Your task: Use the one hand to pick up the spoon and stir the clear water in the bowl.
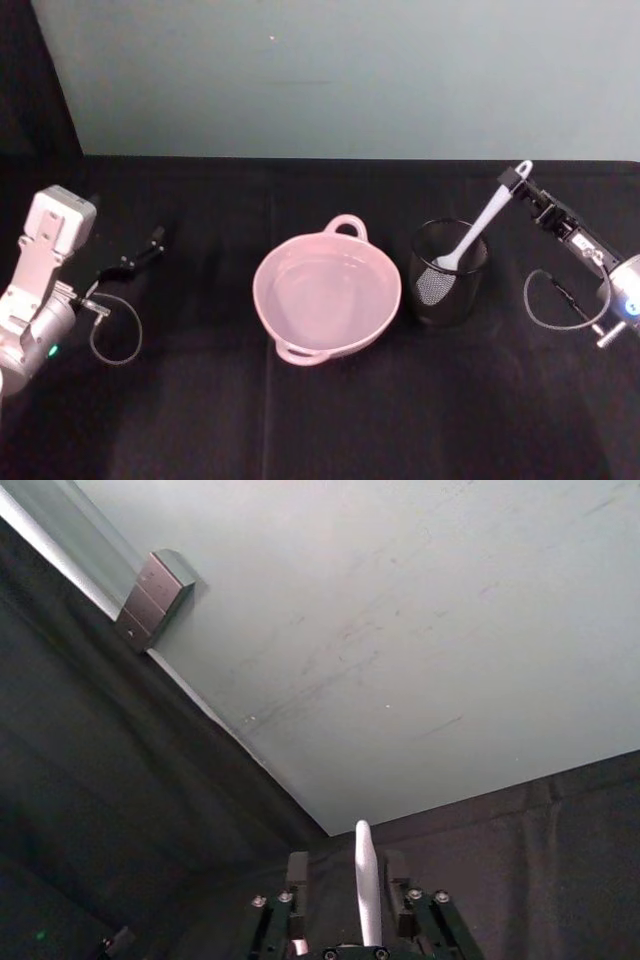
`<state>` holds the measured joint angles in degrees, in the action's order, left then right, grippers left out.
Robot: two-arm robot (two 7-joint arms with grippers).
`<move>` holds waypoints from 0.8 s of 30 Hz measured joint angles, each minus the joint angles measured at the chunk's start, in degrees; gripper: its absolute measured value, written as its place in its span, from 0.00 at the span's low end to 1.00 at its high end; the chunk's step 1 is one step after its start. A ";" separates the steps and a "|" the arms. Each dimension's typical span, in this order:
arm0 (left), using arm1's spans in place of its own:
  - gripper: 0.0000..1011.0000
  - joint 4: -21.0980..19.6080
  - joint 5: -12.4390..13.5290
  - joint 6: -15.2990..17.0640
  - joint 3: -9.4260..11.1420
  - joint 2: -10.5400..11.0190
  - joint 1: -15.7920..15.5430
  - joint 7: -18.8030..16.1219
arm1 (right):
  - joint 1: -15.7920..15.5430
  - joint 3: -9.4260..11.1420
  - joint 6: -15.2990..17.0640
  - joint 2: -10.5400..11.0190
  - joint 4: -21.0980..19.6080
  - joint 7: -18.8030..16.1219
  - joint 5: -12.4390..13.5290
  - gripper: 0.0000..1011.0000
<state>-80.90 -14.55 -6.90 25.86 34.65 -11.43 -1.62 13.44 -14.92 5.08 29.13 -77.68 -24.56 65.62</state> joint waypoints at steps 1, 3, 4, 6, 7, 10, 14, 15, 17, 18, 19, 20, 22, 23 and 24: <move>1.00 0.00 0.00 0.00 0.00 0.00 0.00 0.00 | 0.03 -0.09 -0.06 0.07 0.02 0.00 0.06 0.48; 1.00 0.00 0.00 0.00 0.00 0.00 0.00 0.00 | 0.18 -0.34 -0.22 0.22 0.17 -0.04 0.20 0.43; 1.00 0.00 0.00 0.00 0.00 0.00 0.00 0.00 | 0.22 -0.39 -0.28 0.26 0.21 -0.06 0.23 0.39; 1.00 0.00 0.00 0.00 0.00 0.00 0.00 0.00 | 0.29 -0.58 -0.49 0.42 0.32 -0.09 0.28 0.30; 1.00 0.00 0.00 0.00 0.00 0.00 0.00 0.00 | 0.29 -0.63 -0.58 0.49 0.32 -0.09 0.28 0.28; 1.00 0.00 0.00 0.00 0.00 0.00 0.00 0.00 | 0.23 -0.81 -0.98 0.85 -0.17 -0.02 0.18 0.19; 1.00 0.00 0.00 0.00 0.00 0.00 0.00 0.00 | -0.09 -1.02 -1.54 1.60 -1.63 0.26 -0.61 0.10; 1.00 0.00 0.00 -0.01 0.00 0.00 0.00 0.00 | -0.15 -1.06 -1.65 1.78 -2.02 0.32 -0.81 0.10; 1.00 0.00 0.00 0.00 0.00 0.00 0.00 0.00 | -0.26 -1.30 -2.21 2.61 -3.45 0.80 -2.30 0.10; 1.00 0.00 0.00 0.00 0.00 0.00 0.00 0.00 | -0.27 -1.39 -2.42 2.94 -4.01 1.07 -2.98 0.10; 1.00 0.00 0.00 0.00 0.00 0.00 0.00 0.00 | -0.27 -1.46 -2.56 3.21 -4.47 1.20 -3.53 0.10; 1.00 0.00 0.00 0.00 0.00 0.00 0.00 0.00 | -0.28 -1.57 -2.77 3.83 -5.57 1.58 -4.70 0.10; 1.00 0.00 0.00 -0.01 0.00 0.00 0.00 0.00 | -0.05 -1.92 -3.16 4.97 -7.37 2.21 -7.32 0.10; 1.00 0.00 0.00 0.00 0.00 0.00 0.00 0.00 | -0.05 -1.92 -3.16 4.97 -7.37 2.21 -7.32 0.10; 1.00 0.00 0.00 0.00 0.00 0.00 0.00 0.00 | 0.20 -2.22 -3.30 5.77 -8.60 2.65 -9.24 0.10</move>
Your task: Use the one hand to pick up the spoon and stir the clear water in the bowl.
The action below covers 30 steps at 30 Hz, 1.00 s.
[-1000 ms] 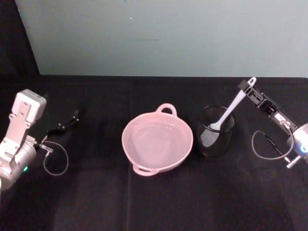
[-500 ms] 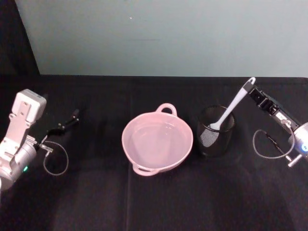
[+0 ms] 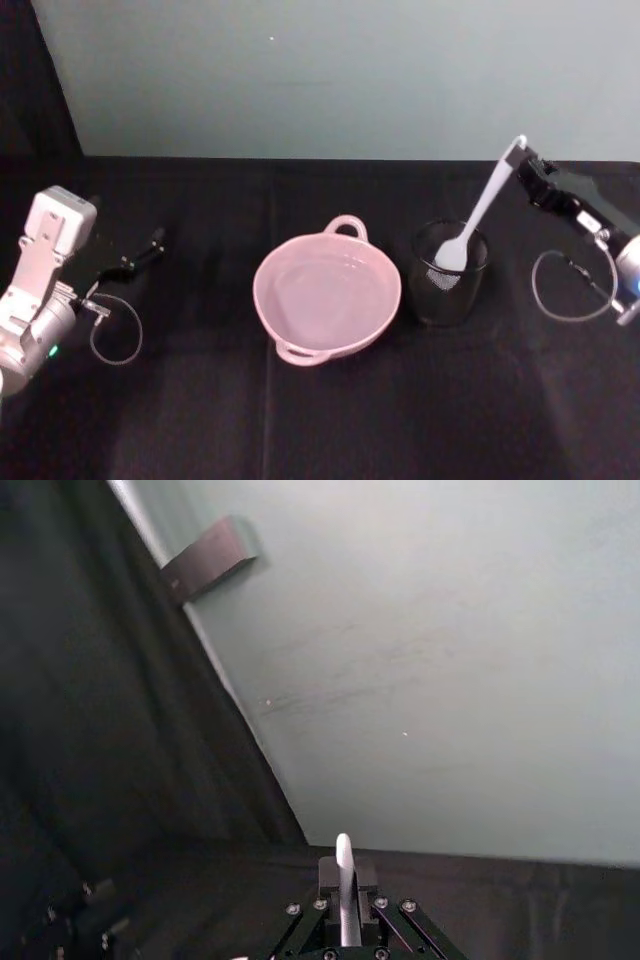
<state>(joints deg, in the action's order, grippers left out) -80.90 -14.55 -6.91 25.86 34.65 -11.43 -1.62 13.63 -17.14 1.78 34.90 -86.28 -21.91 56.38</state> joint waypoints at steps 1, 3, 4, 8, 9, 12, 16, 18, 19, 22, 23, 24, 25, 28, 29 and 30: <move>1.00 0.00 0.00 0.00 0.00 0.00 0.00 0.00 | 0.18 -0.14 -0.02 0.41 -0.57 0.21 -0.98 0.10; 1.00 0.00 0.00 0.00 0.00 0.00 0.00 0.00 | 0.80 -0.49 -0.01 1.48 -2.38 0.68 -3.62 0.10; 1.00 0.00 0.00 0.00 0.00 0.00 0.00 0.00 | 1.23 -0.67 0.19 2.11 -3.54 0.91 -5.06 0.10; 1.00 0.00 0.00 0.00 0.00 0.00 0.00 0.00 | 2.44 -0.87 0.69 3.18 -6.17 1.47 -8.16 0.10; 1.00 0.00 0.00 0.00 0.00 0.00 0.00 0.00 | 2.67 -0.87 0.80 3.35 -6.75 1.53 -8.66 0.10; 1.00 0.00 0.00 0.00 0.00 0.00 0.00 0.00 | 3.58 -0.81 1.32 3.87 -8.65 1.69 -10.43 0.10; 1.00 0.00 0.00 0.00 0.00 0.00 0.00 0.00 | 4.52 -0.37 2.06 4.27 -10.96 2.09 -12.10 0.10; 1.00 0.00 0.00 0.00 0.00 0.00 0.00 0.00 | 4.79 0.04 2.56 4.30 -11.95 2.19 -12.48 0.10; 1.00 0.00 0.00 0.00 0.00 0.00 0.00 0.00 | 4.86 0.18 2.75 4.29 -12.23 2.23 -12.57 0.10; 1.00 0.00 0.00 0.00 0.00 0.00 0.00 0.00 | 4.90 0.79 3.30 3.96 -13.08 2.36 -12.57 0.10; 1.00 0.00 0.00 0.00 0.00 0.00 0.00 0.00 | 4.89 0.95 3.39 3.83 -13.28 2.38 -12.53 0.10; 1.00 0.00 0.00 0.00 0.00 0.00 0.00 0.00 | 4.89 0.95 3.39 3.83 -13.28 2.38 -12.53 0.10; 1.00 0.00 0.00 0.00 0.00 0.00 0.00 0.00 | 4.89 0.94 3.39 3.84 -13.26 2.38 -12.54 0.10; 1.00 0.00 0.00 0.00 0.00 0.00 0.00 0.00 | 4.89 0.90 3.37 3.87 -13.21 2.38 -12.55 0.10; 1.00 0.00 0.00 0.00 0.00 0.00 0.00 0.00 | 4.89 0.89 3.36 3.88 -13.18 2.38 -12.56 0.10; 1.00 0.00 0.00 0.00 0.00 0.00 0.00 0.00 | 4.89 0.85 3.35 3.90 -13.14 2.38 -12.56 0.10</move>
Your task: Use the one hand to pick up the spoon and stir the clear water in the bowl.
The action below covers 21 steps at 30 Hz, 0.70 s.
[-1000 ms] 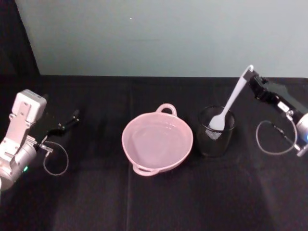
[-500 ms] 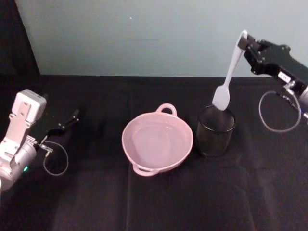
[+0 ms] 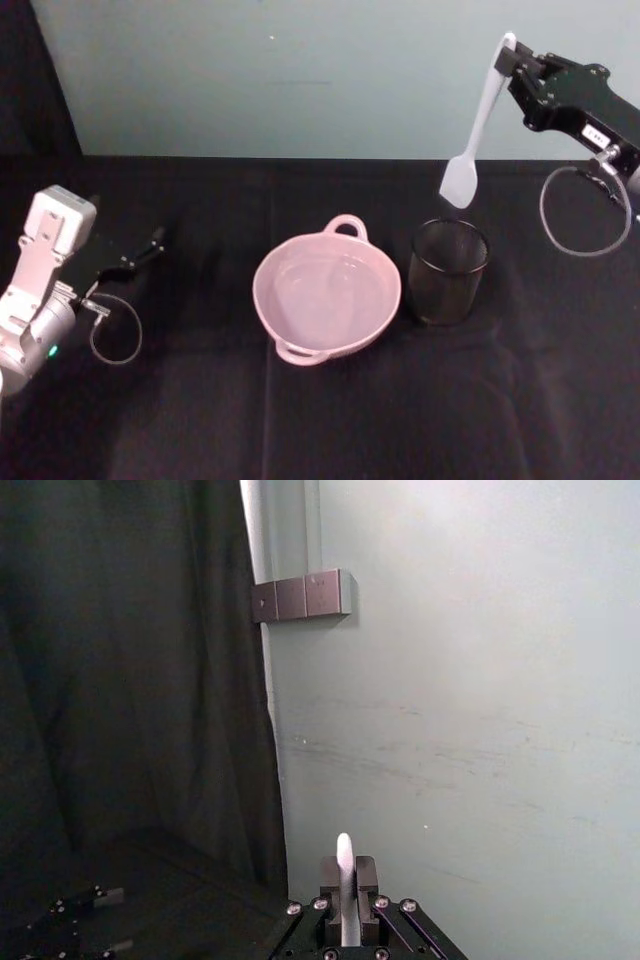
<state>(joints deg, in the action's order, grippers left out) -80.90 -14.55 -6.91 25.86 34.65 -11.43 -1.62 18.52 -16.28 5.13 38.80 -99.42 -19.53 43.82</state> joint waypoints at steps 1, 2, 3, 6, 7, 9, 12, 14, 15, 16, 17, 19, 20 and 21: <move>1.00 0.00 0.00 0.00 0.00 0.00 0.00 0.00 | 0.00 -0.01 -0.01 0.01 0.02 0.00 0.00 0.10; 1.00 0.00 0.00 0.00 0.00 0.00 0.00 0.00 | 0.00 -0.04 -0.02 0.03 0.05 0.00 -0.01 0.10; 1.00 0.00 0.00 0.00 0.00 0.00 0.00 0.00 | 0.00 -0.05 -0.03 0.03 0.06 0.00 -0.01 0.10; 1.00 0.00 0.00 0.00 0.00 0.00 0.00 0.00 | 0.01 -0.08 -0.05 0.06 0.10 -0.01 -0.02 0.10; 1.00 0.00 0.00 0.00 0.00 0.00 0.00 0.00 | 0.02 -0.10 -0.06 0.07 0.11 -0.01 -0.03 0.10; 1.00 0.00 0.00 0.00 0.00 0.00 0.00 0.00 | 0.02 -0.11 -0.07 0.08 0.14 -0.01 -0.04 0.10; 1.00 0.00 0.00 0.00 0.00 0.00 0.00 0.00 | 0.03 -0.13 -0.09 0.09 0.15 -0.02 -0.05 0.10; 1.00 0.00 0.00 0.00 0.00 0.00 0.00 0.00 | 0.02 -0.08 -0.07 0.06 0.10 -0.01 -0.03 0.10; 1.00 0.00 0.00 0.00 0.00 0.00 0.00 0.00 | -0.04 0.05 -0.14 0.00 0.03 -0.05 -0.05 0.10; 1.00 0.00 0.00 0.00 0.00 0.00 0.00 0.00 | -0.17 0.18 -0.25 -0.05 -0.04 -0.15 -0.08 0.10; 1.00 0.00 0.00 0.00 0.00 0.00 0.00 0.00 | -0.39 0.32 -0.49 -0.29 -0.27 -0.46 -0.19 0.10; 1.00 0.00 0.00 0.00 0.00 0.00 0.00 0.00 | -0.23 0.06 -0.67 -0.94 -0.41 -1.16 -0.58 0.10; 1.00 0.00 0.00 0.00 0.00 0.00 0.00 0.00 | -0.23 0.06 -0.67 -0.94 -0.41 -1.16 -0.58 0.10; 1.00 0.00 0.00 0.00 0.00 0.00 0.00 0.00 | 0.29 -0.69 -0.68 -1.67 -0.41 -1.83 -1.05 0.10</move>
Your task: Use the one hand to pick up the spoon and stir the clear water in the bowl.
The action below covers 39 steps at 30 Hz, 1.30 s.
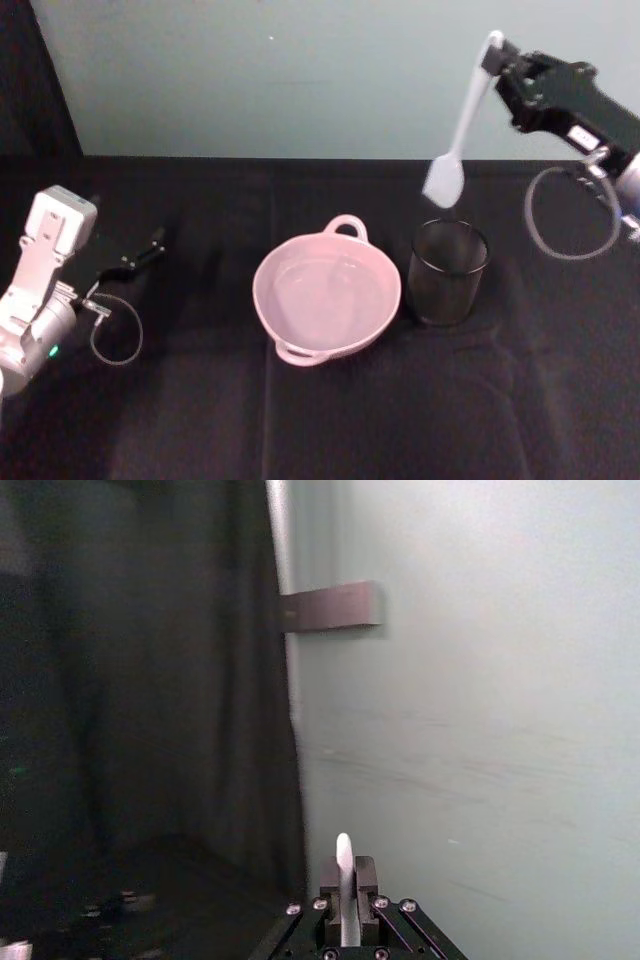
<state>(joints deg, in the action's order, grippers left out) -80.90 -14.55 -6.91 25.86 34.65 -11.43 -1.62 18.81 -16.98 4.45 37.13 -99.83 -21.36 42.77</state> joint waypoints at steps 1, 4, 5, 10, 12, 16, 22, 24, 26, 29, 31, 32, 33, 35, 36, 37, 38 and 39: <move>1.00 0.00 0.00 0.00 0.00 0.00 0.00 0.00 | 0.64 -0.90 0.00 -0.84 0.15 -0.78 -0.47 0.10; 1.00 0.00 0.00 0.00 0.00 0.00 0.01 0.00 | 1.76 -2.58 0.01 -2.29 0.72 -1.95 -1.30 0.10; 1.00 0.00 0.00 0.00 0.00 0.00 0.00 0.00 | 2.57 -3.87 0.01 -3.36 1.28 -2.84 -1.86 0.10; 1.00 0.00 0.00 0.00 0.00 0.00 0.00 0.00 | 4.56 -7.96 -0.02 -6.08 3.39 -5.04 -4.03 0.10; 1.00 0.00 0.00 0.00 0.00 0.00 0.00 0.00 | 5.08 -9.90 -0.02 -7.24 4.90 -5.96 -5.24 0.10; 1.00 0.00 0.00 0.00 0.00 0.00 0.00 0.00 | 5.07 -11.96 -0.40 -8.43 7.11 -7.05 -6.90 0.10; 1.00 0.00 0.00 0.00 0.00 0.00 0.00 0.00 | 4.03 -13.47 -1.27 -9.21 9.34 -8.08 -8.69 0.10; 1.00 0.00 0.00 0.00 0.00 0.00 0.00 0.00 | 3.58 -13.88 -1.97 -9.87 10.69 -8.88 -9.17 0.10; 1.00 0.00 0.00 0.00 0.00 0.00 0.00 0.00 | 3.60 -14.00 -2.25 -10.31 11.50 -9.36 -9.21 0.10; 1.00 0.00 0.00 0.00 0.00 0.00 0.00 0.00 | 4.26 -14.22 -2.92 -11.74 13.83 -10.63 -8.97 0.10; 1.00 0.00 0.00 0.00 0.00 0.00 0.00 0.00 | 4.85 -14.37 -3.21 -12.61 15.39 -11.32 -8.76 0.10; 1.00 0.00 0.00 0.00 0.00 0.00 0.00 0.00 | 5.56 -14.46 -3.54 -13.52 17.14 -11.96 -8.42 0.10; 1.00 0.00 0.00 0.00 0.00 0.00 0.00 0.00 | 6.01 -14.49 -3.77 -14.01 18.05 -12.26 -8.28 0.10; 1.00 0.00 0.00 0.00 0.00 0.00 0.00 0.00 | 7.18 -14.54 -4.56 -15.51 21.06 -13.04 -7.86 0.10; 1.00 0.00 0.00 0.00 0.00 0.00 0.00 0.00 | 7.62 -14.53 -4.90 -16.01 22.10 -13.33 -7.67 0.10; 1.00 0.00 0.00 0.00 0.00 0.00 0.01 0.00 | 8.06 -14.48 -5.29 -16.53 23.13 -13.55 -7.52 0.10; 1.00 0.00 0.00 0.00 0.00 0.00 0.00 0.00 | 8.84 -14.29 -6.04 -17.44 25.11 -13.97 -7.27 0.10; 1.00 0.00 0.00 0.00 0.00 0.00 0.00 0.00 | 9.22 -14.18 -6.43 -17.84 26.06 -14.18 -7.15 0.10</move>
<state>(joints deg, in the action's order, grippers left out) -80.90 -14.54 -6.91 25.86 34.65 -11.43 -1.62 28.02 -31.15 -1.98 19.28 -73.77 -35.54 35.62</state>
